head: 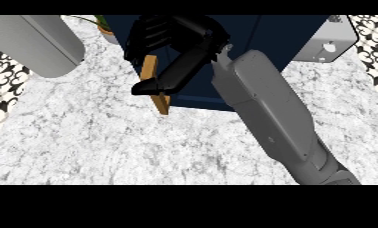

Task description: Pick up the bottled water, place it into the cabinet and close the cabinet

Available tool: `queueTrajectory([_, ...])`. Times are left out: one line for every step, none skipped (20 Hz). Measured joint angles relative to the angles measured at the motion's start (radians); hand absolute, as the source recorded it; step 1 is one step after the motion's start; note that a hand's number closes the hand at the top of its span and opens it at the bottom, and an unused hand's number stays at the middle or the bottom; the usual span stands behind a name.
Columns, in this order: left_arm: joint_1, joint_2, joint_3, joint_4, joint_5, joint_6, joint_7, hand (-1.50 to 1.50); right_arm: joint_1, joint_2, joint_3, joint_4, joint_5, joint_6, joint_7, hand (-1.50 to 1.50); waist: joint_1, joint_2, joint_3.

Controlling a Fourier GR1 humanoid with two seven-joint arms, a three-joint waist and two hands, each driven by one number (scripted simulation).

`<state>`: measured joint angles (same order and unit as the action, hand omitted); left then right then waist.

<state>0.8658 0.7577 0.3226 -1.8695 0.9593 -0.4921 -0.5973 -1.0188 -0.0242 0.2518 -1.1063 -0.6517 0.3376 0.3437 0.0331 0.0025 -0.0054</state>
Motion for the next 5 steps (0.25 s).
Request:
queueTrajectory([-0.001,-0.001,0.001,0.001,-0.002,-0.008,0.001,-1.50,-0.003,0.001,-0.002,0.004,0.007,-0.007,-0.005,-1.50,0.004,0.000,0.000])
queueTrajectory([-0.004,-0.003,0.001,0.002,-0.006,-0.010,0.003,-1.50,-0.006,0.003,-0.003,0.006,0.011,-0.013,-0.006,-1.50,0.004,0.000,-0.001])
queueTrajectory([-0.011,-0.003,-0.003,0.005,-0.010,-0.011,0.007,-1.50,-0.012,0.005,-0.004,0.009,0.014,-0.017,-0.004,-1.50,0.004,0.002,-0.001])
queueTrajectory([-0.013,-0.003,-0.002,0.003,-0.010,-0.011,0.012,-1.50,-0.015,0.005,-0.005,0.011,0.015,-0.018,-0.004,-1.50,0.005,0.002,-0.002])
queueTrajectory([-0.017,-0.003,-0.001,-0.003,-0.012,-0.011,0.015,-1.50,-0.018,0.007,-0.005,0.014,0.020,-0.022,-0.006,-1.50,0.004,0.002,-0.002])
